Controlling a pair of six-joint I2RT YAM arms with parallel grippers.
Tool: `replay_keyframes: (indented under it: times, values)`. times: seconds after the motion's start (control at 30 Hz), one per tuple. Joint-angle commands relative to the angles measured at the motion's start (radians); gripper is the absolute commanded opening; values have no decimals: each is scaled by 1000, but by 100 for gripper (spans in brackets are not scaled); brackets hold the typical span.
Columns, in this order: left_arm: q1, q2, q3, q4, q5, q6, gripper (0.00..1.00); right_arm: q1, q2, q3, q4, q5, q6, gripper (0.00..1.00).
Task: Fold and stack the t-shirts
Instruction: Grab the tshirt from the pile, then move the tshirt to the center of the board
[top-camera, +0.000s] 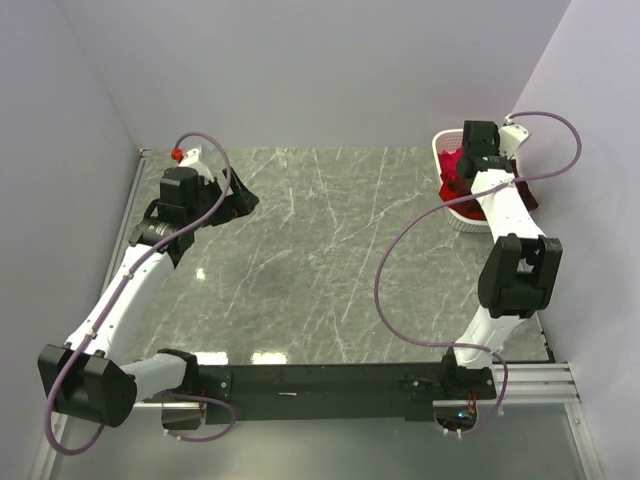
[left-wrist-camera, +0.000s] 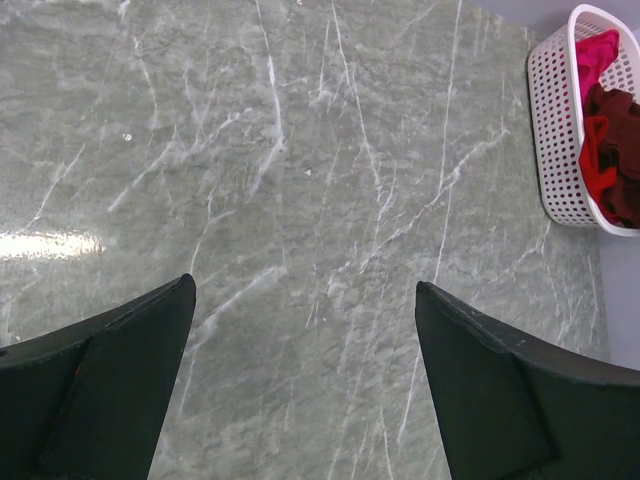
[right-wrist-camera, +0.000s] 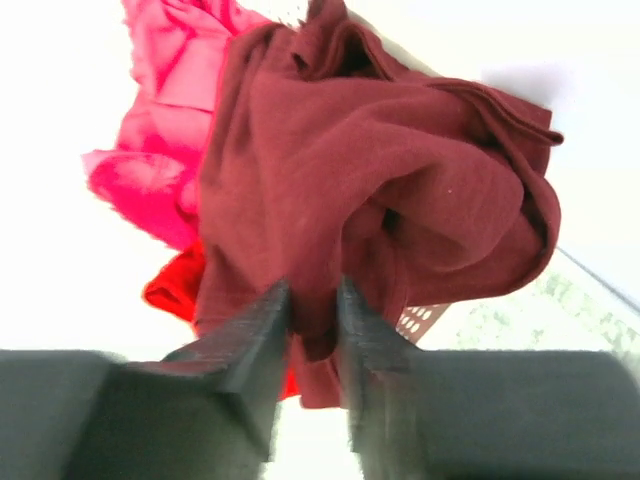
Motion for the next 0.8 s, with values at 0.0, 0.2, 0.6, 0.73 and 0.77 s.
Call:
replay_keyframes:
  times: [0.0,0.2,0.6,0.73,0.77]
  values:
    - [5,-12,-7,38,26,-4,98,16,-73,26,28,25,-11,28]
    - [5,-18,-7,36,20,-2,98,33,-67,155,-13,87,-34,0]
    - [10,-35,4,38,15,-10,98,470,-93,808,201,296,-552,0]
    - [14,-49,5,38,9,-17,98,712,-127,775,541,373,-838,0]
    - [14,-56,5,38,9,-19,98,789,-133,766,595,387,-894,0]
